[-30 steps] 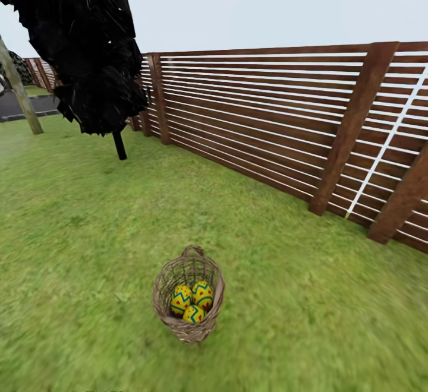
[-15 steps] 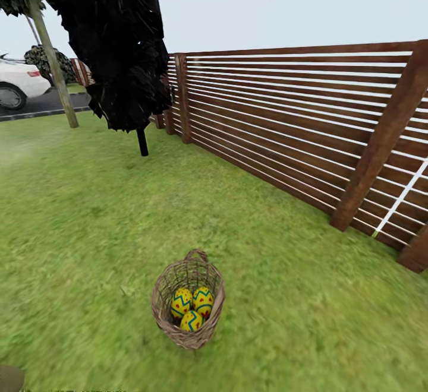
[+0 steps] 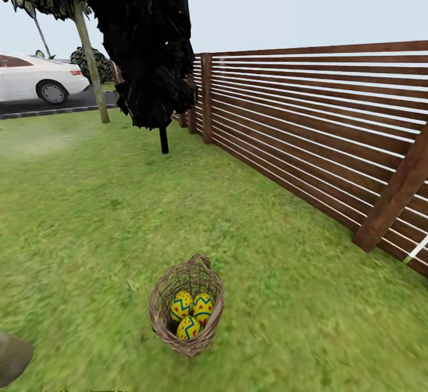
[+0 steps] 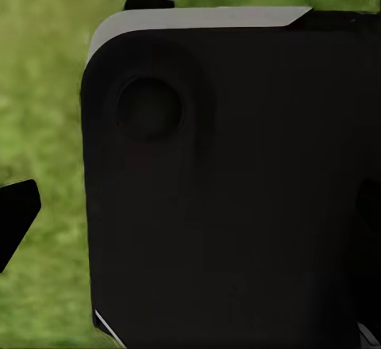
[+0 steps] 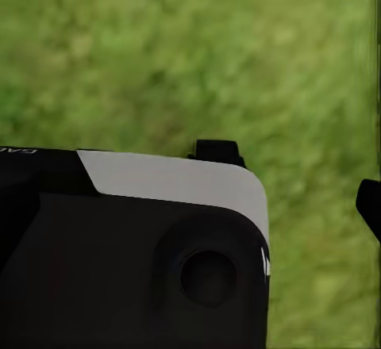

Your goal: Take the three Easter eggs out of the wicker basket on the lawn in the garden, then place them on the lawn next to a single tree (choose any tree) so that all three eggs are next to the same tree and none are left in the basket.

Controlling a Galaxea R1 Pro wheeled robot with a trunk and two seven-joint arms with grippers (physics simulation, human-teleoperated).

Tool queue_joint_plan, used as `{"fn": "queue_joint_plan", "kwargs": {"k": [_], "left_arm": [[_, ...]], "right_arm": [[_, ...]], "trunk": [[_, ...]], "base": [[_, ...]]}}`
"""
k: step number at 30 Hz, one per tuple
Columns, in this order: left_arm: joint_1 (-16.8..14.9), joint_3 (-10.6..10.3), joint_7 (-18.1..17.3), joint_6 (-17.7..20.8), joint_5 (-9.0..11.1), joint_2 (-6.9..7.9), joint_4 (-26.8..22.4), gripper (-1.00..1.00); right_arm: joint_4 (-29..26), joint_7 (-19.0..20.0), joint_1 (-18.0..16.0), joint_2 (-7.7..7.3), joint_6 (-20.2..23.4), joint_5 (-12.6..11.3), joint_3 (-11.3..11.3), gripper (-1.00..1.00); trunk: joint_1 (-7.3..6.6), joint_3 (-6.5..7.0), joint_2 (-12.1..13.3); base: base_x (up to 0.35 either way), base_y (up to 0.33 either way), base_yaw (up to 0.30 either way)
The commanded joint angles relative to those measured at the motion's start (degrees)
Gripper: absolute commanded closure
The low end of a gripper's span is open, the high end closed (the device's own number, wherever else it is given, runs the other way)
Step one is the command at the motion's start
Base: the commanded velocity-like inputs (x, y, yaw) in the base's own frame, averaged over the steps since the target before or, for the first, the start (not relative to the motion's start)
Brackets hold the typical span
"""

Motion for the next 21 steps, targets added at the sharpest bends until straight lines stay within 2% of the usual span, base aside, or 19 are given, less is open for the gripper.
{"fn": "queue_joint_plan", "kwargs": {"k": [1, 12, 15, 21], "left_arm": [[-0.03, 0.17, -0.03, -0.09, 0.07, -0.02, 0.02, -1.0], [-0.03, 0.17, -0.03, -0.09, 0.07, -0.02, 0.02, -1.0], [-0.03, 0.17, -0.03, -0.09, 0.07, 0.0, 0.02, -1.0], [-0.03, 0.24, -0.03, -0.09, 0.07, 0.0, 0.02, -1.0]], "right_arm": [[0.04, 0.04, -0.02, -0.01, -0.17, 0.08, 0.12, -1.0], [0.04, 0.04, -0.02, -0.01, -0.17, 0.09, 0.11, -1.0], [0.04, 0.04, -0.02, -0.06, -0.14, 0.09, 0.13, -1.0], [0.04, 0.04, -0.02, -0.08, -0.05, 0.07, 0.17, -1.0]], "trunk": [[0.01, -0.05, -0.02], [0.01, -0.05, -0.02], [0.01, -0.05, -0.02], [0.01, -0.05, -0.02]], "base": [[0.128, -0.312, 0.278], [0.128, -0.312, 0.261], [0.124, -0.226, 0.087], [0.044, -0.042, 0.012]]}}
